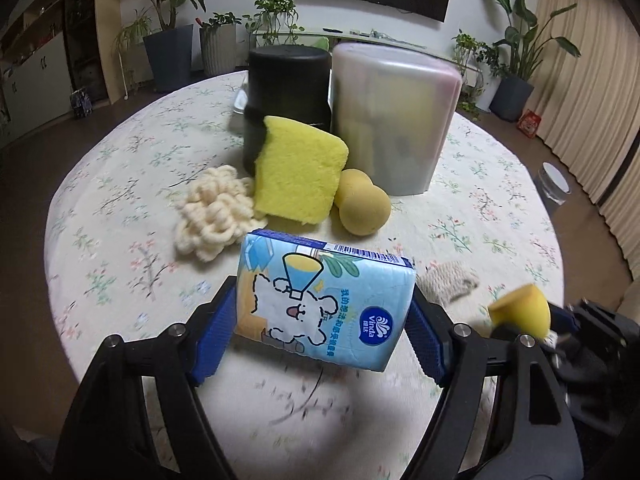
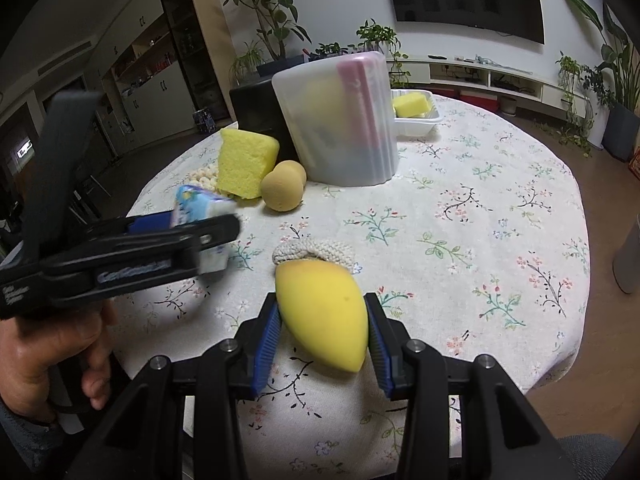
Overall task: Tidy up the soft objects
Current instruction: 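Carry the tissue pack and makeup sponge into the tray and open both grippers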
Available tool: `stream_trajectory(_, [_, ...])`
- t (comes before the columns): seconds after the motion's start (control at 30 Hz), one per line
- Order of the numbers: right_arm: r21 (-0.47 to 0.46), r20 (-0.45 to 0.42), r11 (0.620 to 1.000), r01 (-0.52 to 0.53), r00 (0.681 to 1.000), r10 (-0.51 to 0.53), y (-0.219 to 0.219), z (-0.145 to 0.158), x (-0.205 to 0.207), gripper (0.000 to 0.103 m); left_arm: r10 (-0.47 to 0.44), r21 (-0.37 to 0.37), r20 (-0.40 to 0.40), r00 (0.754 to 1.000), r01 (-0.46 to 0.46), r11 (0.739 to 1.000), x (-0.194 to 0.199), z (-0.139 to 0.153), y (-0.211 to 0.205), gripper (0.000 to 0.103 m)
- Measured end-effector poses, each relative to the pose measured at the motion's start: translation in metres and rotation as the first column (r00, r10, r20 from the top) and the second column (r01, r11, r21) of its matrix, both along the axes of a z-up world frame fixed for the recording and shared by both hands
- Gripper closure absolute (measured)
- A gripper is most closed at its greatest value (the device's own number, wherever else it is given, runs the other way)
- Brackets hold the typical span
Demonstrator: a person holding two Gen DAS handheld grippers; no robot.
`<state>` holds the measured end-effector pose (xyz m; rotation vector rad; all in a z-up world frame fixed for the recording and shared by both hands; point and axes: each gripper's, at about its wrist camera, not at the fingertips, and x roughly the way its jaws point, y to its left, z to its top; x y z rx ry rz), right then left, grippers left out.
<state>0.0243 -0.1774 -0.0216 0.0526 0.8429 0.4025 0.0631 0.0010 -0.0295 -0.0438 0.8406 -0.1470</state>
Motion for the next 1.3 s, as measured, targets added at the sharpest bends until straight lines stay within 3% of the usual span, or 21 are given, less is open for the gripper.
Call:
stream_trajectory(0.33, [-0.039,0.030,0.998,0.046,0.999,-0.045,-0.023,0.025,-0.001,0.059,0.025,-0.031,0.023,0.999,-0.025,0.999,-0.023,0.021,0.034,0.028])
stream_trajectory(0.53, [-0.055,0.066,0.989,0.140,0.988,-0.136,-0.067,0.051,0.019,0.059,0.067,-0.032,0.060,0.996,-0.065,0.997,-0.011,0.046,0.067,0.028])
stream_trajectory(0.67, [-0.073,0.100,0.980,0.186,0.979,-0.179,-0.096,0.074,0.042,0.059,0.082,0.006,0.098,0.992,-0.083,0.997,0.009,0.068,0.090,0.028])
stream_trajectory(0.87, [-0.113,0.156,0.975,0.191,0.972,-0.173,-0.122,0.120,0.104,0.059,0.072,0.053,0.144,0.987,-0.081,0.995,0.069,0.109,0.116,0.028])
stream_trajectory(1.0, [-0.125,0.149,0.980,0.158,0.979,-0.139,-0.122,0.140,0.161,0.059,0.024,0.074,0.160,0.987,-0.036,0.997,0.123,0.133,0.116,0.028])
stream_trajectory(1.3, [-0.146,0.063,0.989,0.021,0.998,-0.011,-0.073,0.148,0.292,0.059,-0.114,0.122,0.119,0.986,0.100,0.988,0.234,0.133,0.081,0.028])
